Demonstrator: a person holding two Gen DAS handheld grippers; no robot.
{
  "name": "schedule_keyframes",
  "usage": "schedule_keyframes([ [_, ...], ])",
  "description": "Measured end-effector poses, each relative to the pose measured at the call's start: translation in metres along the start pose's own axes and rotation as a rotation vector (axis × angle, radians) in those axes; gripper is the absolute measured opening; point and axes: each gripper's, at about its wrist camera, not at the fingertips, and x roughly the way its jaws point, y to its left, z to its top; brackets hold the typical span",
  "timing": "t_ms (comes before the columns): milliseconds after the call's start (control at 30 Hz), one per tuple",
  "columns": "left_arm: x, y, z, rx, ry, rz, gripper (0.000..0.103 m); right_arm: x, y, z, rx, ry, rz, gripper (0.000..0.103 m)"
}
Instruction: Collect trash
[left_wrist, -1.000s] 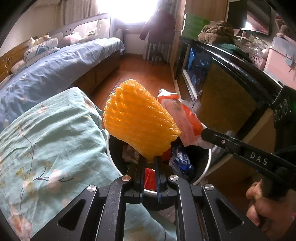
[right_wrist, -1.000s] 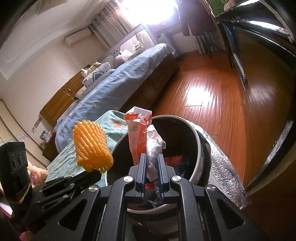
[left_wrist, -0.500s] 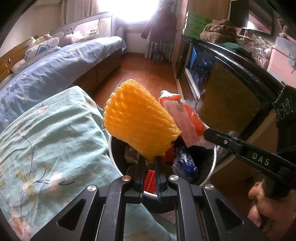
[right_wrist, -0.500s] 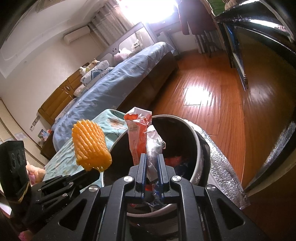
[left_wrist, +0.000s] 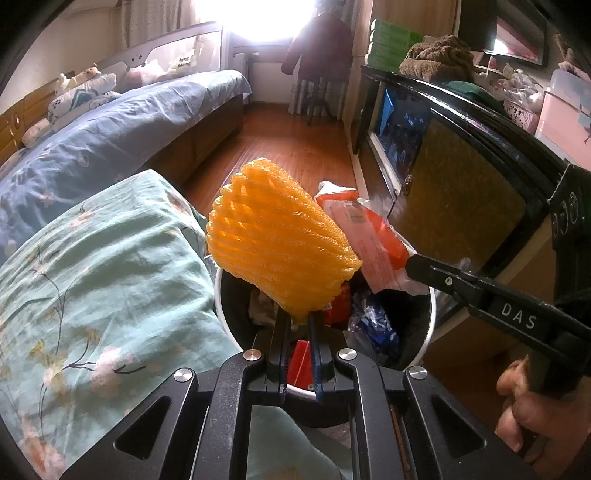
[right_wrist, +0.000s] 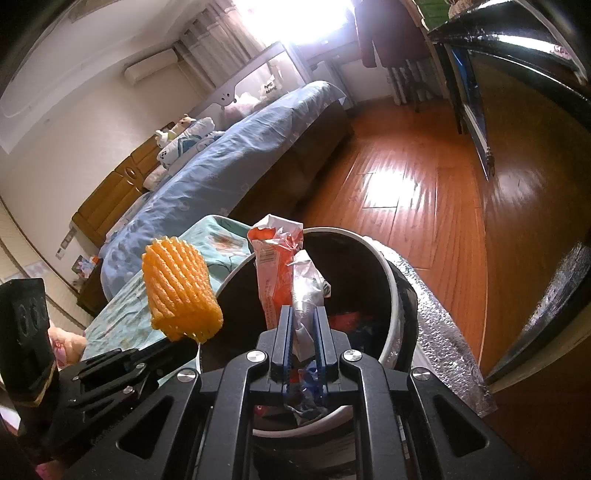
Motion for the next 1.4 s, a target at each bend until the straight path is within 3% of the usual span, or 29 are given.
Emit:
schedule_keyframes([
  [967,0.004,0.003,0.003,-0.01,0.033,-0.019,0.012,0.006,0.001,0.002,0.001,0.016,-0.016,0.011],
  [1133,-0.004,0.004,0.001,-0.013,0.025,-0.011,0.034,0.002,0.002,0.002,0.004,0.015,-0.025,0.02],
  [1200,-0.01,0.006,-0.004,-0.017,0.017,-0.003,0.036,-0.003,0.005,0.002,-0.001,0.002,-0.027,0.035],
  [1400,-0.035,0.021,-0.024,-0.065,-0.013,0.002,0.041,-0.019,0.014,-0.001,-0.005,-0.027,-0.015,0.051],
])
